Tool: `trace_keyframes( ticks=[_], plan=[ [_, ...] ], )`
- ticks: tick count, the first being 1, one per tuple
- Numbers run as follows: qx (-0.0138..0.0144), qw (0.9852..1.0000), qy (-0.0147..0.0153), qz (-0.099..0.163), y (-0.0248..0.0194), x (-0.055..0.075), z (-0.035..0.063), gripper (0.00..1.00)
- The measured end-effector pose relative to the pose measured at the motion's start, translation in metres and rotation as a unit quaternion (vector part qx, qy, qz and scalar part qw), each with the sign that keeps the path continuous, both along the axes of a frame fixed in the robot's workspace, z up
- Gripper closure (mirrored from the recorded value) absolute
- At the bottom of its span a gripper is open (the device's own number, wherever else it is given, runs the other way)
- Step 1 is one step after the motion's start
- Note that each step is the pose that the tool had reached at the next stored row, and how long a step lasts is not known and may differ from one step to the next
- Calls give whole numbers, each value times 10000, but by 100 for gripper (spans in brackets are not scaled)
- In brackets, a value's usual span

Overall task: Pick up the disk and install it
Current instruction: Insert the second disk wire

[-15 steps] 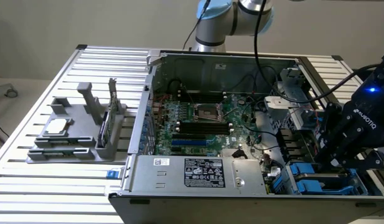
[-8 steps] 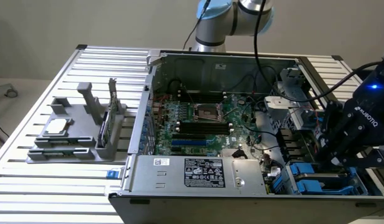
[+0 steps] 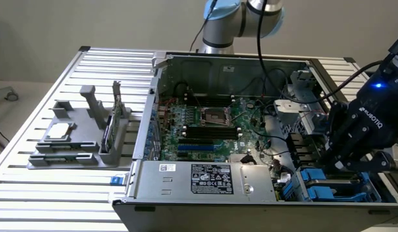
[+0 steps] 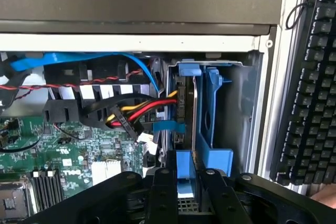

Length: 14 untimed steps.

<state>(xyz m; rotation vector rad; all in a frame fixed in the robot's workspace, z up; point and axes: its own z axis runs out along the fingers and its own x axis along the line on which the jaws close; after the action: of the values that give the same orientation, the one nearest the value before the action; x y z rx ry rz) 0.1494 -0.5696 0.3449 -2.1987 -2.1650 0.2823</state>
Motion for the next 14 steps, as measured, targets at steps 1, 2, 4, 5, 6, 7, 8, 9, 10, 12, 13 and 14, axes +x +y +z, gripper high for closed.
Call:
trace_keyframes(
  ticks=[1,2,4,5,6,7,8,9,10,12,13,14],
  plan=[
    [0,10000,0,0,-1,-22,8,75],
    [0,10000,0,0,-2,-45,16,75],
    [1,10000,0,0,-3,-88,33,75],
    [2,10000,0,0,-4,-107,42,75],
    [1,10000,0,0,-5,-126,52,75],
    [1,10000,0,0,-7,-143,63,75],
    [1,10000,0,1,-8,-159,74,75],
    [1,10000,0,0,-10,-175,87,75],
    [1,10000,0,0,-11,-191,105,75],
    [0,10000,0,0,-16,-214,149,75],
    [0,10000,0,0,-18,-223,175,75],
    [1,10000,0,0,-21,-232,204,75]
  ],
)
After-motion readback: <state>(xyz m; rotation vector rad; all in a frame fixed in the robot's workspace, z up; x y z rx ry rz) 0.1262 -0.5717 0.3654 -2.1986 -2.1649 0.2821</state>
